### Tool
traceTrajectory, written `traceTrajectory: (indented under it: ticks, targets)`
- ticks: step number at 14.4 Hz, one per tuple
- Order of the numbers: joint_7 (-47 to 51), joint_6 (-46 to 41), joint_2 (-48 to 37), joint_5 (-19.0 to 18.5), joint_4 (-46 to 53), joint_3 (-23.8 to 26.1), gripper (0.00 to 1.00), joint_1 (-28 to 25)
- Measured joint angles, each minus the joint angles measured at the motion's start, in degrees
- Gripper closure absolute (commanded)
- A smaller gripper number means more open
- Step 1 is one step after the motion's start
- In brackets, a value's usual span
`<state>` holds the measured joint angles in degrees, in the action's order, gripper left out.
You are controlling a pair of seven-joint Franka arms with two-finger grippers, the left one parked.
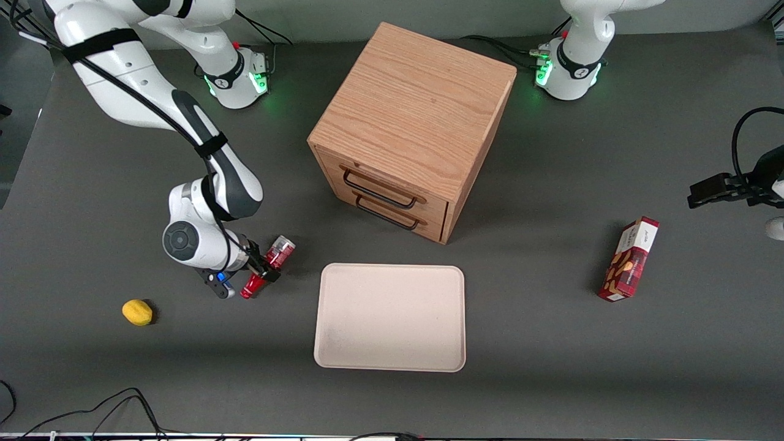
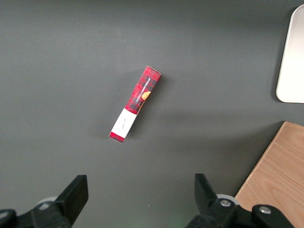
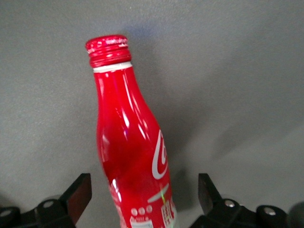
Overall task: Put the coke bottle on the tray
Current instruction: 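Close the right gripper around the bottle's body and lift it, then carry the bottle over the cream tray and lower it onto the tray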
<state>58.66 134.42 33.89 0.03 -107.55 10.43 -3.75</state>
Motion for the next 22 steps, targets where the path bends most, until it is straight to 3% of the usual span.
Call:
traceTrajectory:
  ticks: [1, 4, 10, 14, 16, 19, 22]
  targets:
    - [0.0, 0.9, 0.4, -0.2, -0.2, 0.0, 1.0, 0.0]
    - [0.0, 2.3, 1.0, -2.6, -0.6, 0.0, 1.0, -0.4]
    - [-4.6, -0.4, -2.0, -3.8, 1.0, 0.2, 1.0, -0.5]
    - [-19.8, -15.8, -11.8, -4.0, 6.0, 0.0, 1.0, 0.2]
    - [-26.0, -27.1, -14.7, -3.7, 13.3, 0.0, 1.0, 0.3]
    - [-31.2, -40.1, -12.8, -1.0, 27.6, 2.1, 1.0, 0.0]
    - [-35.5, -41.8, -6.0, -0.4, 36.7, 7.4, 1.0, -0.4]
